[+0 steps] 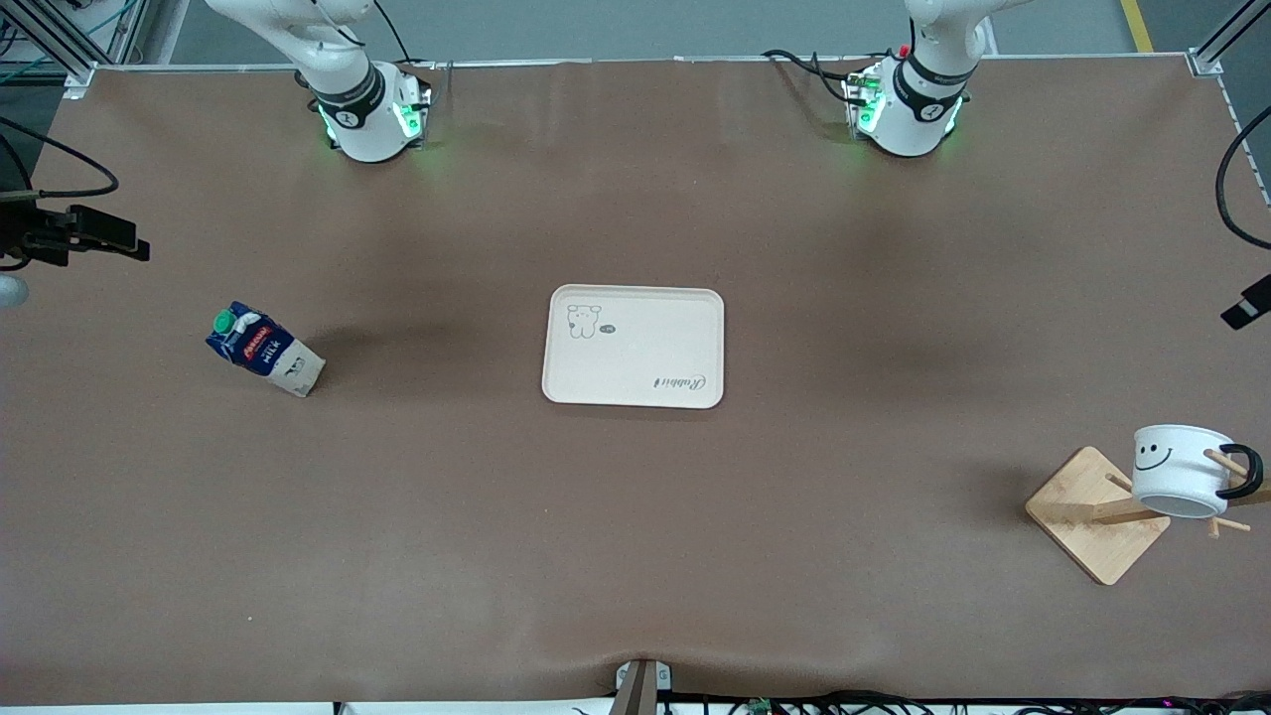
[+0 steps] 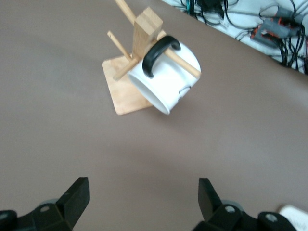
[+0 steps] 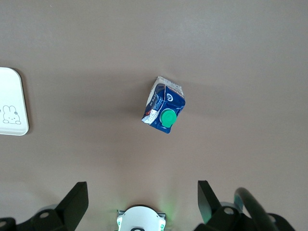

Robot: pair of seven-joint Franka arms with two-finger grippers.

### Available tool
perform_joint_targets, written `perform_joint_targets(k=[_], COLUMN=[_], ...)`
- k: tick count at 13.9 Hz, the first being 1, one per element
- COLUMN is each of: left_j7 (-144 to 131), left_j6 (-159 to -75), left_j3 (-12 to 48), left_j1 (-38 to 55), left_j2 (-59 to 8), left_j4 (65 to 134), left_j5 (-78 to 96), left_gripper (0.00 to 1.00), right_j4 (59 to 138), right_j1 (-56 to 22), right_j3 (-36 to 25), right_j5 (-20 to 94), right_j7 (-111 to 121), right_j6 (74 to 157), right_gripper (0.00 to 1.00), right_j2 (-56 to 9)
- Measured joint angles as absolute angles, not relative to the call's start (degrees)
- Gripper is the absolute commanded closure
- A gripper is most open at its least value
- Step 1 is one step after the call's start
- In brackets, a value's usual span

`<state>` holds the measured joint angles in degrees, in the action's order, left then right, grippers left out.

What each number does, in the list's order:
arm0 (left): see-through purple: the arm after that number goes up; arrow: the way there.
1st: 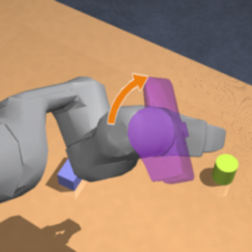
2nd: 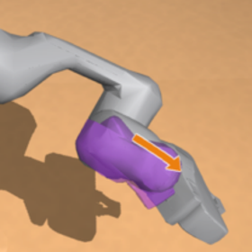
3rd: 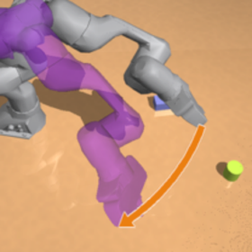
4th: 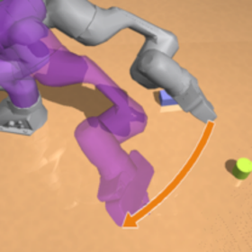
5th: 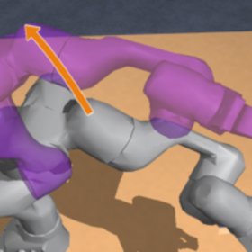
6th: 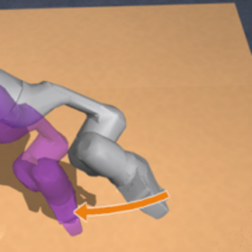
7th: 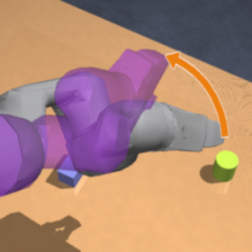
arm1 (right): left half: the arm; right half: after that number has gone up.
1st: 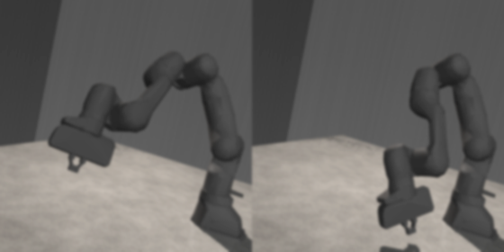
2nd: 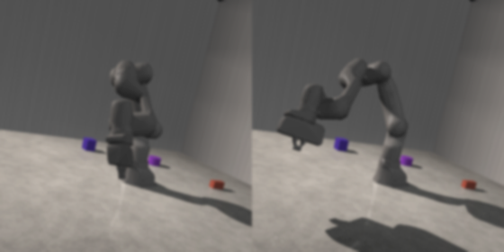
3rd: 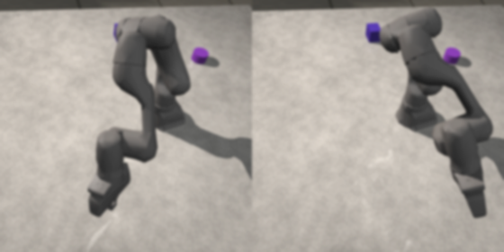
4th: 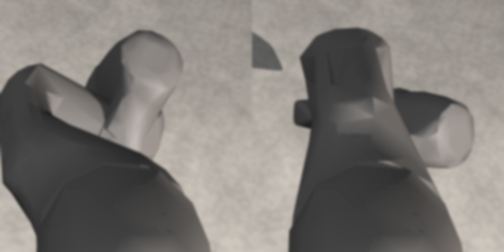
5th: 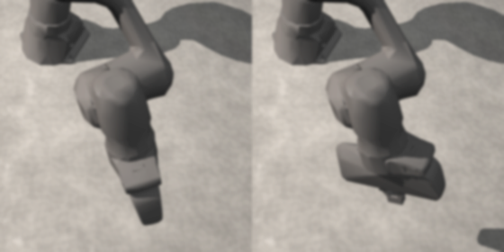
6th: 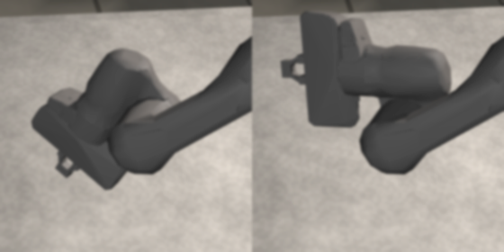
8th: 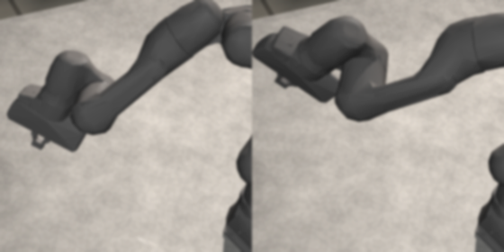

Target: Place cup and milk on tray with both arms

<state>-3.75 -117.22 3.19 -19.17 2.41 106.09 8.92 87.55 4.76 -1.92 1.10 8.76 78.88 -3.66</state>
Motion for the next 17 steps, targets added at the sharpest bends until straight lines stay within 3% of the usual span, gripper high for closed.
perform_joint_targets(k=[3, 5, 16, 17], left_j7=[-3.8, -4.0, -4.1, -4.1], left_j6=[-134.9, -142.5, -162.3, -163.7], left_j3=[4.4, 5.6, 9.2, 9.5], left_j1=[-19.0, -18.9, -18.8, -18.8], left_j2=[2.8, 2.6, -5.6, -6.5], left_j4=[115.6, 119.6, 123.1, 123.1], left_j5=[9.1, 9.1, 15.6, 15.6], left_gripper=[0.0, 0.0, 0.0, 0.04], right_j4=[87.6, 87.6, 87.5, 87.5], right_j1=[4.8, 4.8, 4.8, 4.8], right_j3=[-1.9, -1.9, -1.9, -1.9], right_j5=[1.1, 1.1, 1.1, 1.1], right_j7=[8.8, 8.8, 8.8, 8.8], right_j6=[78.9, 79.0, 80.0, 80.2], right_gripper=[0.0, 0.0, 0.0, 0.0], right_j2=[-3.7, -3.7, -3.7, -3.7])
